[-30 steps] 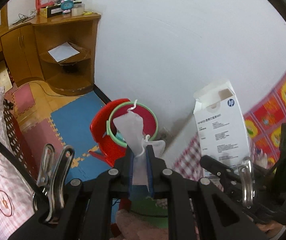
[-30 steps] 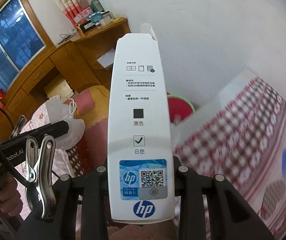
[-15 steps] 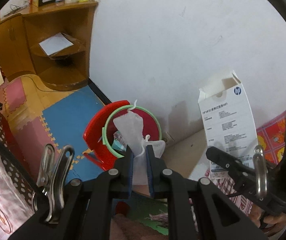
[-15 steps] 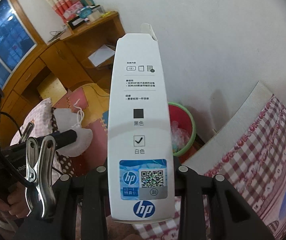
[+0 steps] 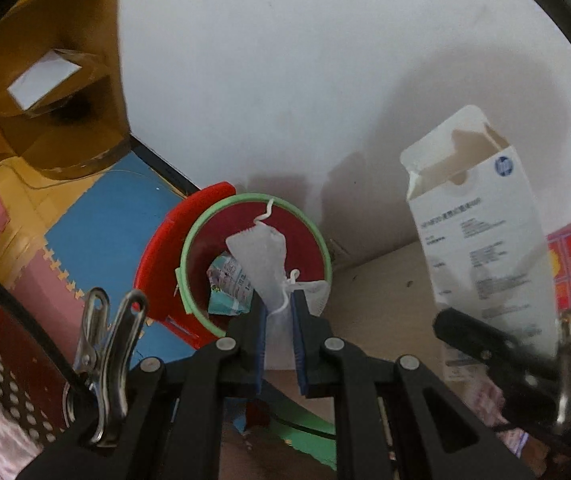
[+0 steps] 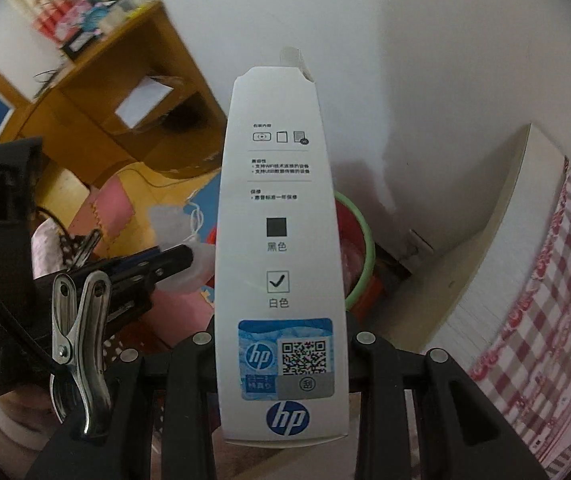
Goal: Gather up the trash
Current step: 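Carry the HP box and white bag with both grippers over the red bucket, then open both grippers to drop the white bag and HP box into the bucket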
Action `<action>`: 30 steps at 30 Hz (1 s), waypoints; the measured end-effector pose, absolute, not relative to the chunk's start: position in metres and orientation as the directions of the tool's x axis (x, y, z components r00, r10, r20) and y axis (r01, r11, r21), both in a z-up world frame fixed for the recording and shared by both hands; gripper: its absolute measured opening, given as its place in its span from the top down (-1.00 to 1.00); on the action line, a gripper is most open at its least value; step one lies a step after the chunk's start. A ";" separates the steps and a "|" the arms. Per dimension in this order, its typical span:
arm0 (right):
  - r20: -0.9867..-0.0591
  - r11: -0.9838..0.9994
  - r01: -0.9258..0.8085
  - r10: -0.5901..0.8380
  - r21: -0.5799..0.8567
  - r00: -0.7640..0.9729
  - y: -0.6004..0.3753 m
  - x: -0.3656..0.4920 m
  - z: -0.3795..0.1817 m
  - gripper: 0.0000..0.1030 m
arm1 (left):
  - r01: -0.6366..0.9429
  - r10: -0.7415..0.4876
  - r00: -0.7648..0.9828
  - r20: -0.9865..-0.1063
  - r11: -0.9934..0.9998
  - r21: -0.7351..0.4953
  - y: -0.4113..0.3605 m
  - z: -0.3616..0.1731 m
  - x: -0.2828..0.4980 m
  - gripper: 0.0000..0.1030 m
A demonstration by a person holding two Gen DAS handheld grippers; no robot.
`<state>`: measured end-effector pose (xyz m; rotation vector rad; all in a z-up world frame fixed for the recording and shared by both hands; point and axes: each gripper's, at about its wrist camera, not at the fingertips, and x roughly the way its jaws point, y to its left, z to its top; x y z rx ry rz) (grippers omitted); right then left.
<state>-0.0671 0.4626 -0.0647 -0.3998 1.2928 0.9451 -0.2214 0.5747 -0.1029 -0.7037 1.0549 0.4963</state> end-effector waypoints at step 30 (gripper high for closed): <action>-0.965 0.673 -0.704 0.254 0.224 -0.064 0.496 -0.034 -0.124 0.37 | -0.649 -0.081 0.279 -0.957 0.719 -0.250 0.614 -0.211 -0.142 -0.03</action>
